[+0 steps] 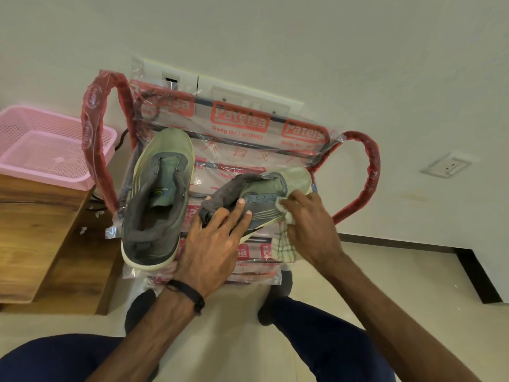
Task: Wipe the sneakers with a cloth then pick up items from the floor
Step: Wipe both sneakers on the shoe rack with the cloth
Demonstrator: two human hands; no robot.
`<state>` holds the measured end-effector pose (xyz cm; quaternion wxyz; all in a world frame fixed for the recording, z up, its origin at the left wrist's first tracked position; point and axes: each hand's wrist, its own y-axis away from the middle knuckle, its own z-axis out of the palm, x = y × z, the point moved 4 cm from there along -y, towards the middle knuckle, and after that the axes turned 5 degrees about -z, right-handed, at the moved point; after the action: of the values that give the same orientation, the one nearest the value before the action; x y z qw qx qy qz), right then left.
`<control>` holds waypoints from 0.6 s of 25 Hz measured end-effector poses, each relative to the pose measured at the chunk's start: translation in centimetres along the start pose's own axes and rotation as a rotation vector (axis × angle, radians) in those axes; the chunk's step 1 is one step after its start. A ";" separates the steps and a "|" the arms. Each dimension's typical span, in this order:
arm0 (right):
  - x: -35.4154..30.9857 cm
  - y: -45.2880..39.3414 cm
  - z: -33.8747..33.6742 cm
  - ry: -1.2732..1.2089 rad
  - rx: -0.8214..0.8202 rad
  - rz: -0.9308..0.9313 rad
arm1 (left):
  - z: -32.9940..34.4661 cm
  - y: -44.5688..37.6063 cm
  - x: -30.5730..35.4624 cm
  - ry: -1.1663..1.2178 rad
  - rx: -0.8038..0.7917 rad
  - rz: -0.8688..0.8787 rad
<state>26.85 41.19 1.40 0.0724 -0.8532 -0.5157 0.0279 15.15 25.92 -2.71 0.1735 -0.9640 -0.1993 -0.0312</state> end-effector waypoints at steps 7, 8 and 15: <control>-2.5 1.5 -0.2 -0.114 -0.012 -0.176 | -0.1 0.5 -0.6 0.014 0.022 0.005; -1.7 1.2 -0.4 -0.094 -0.030 -0.211 | -0.2 0.5 -0.5 0.013 0.028 0.016; -0.1 0.1 0.2 -0.065 0.009 0.042 | -0.1 0.1 -0.2 0.002 0.058 0.012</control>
<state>26.82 41.06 1.16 0.0587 -0.8622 -0.4997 0.0594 15.03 25.69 -2.67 0.2017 -0.9597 -0.1941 -0.0252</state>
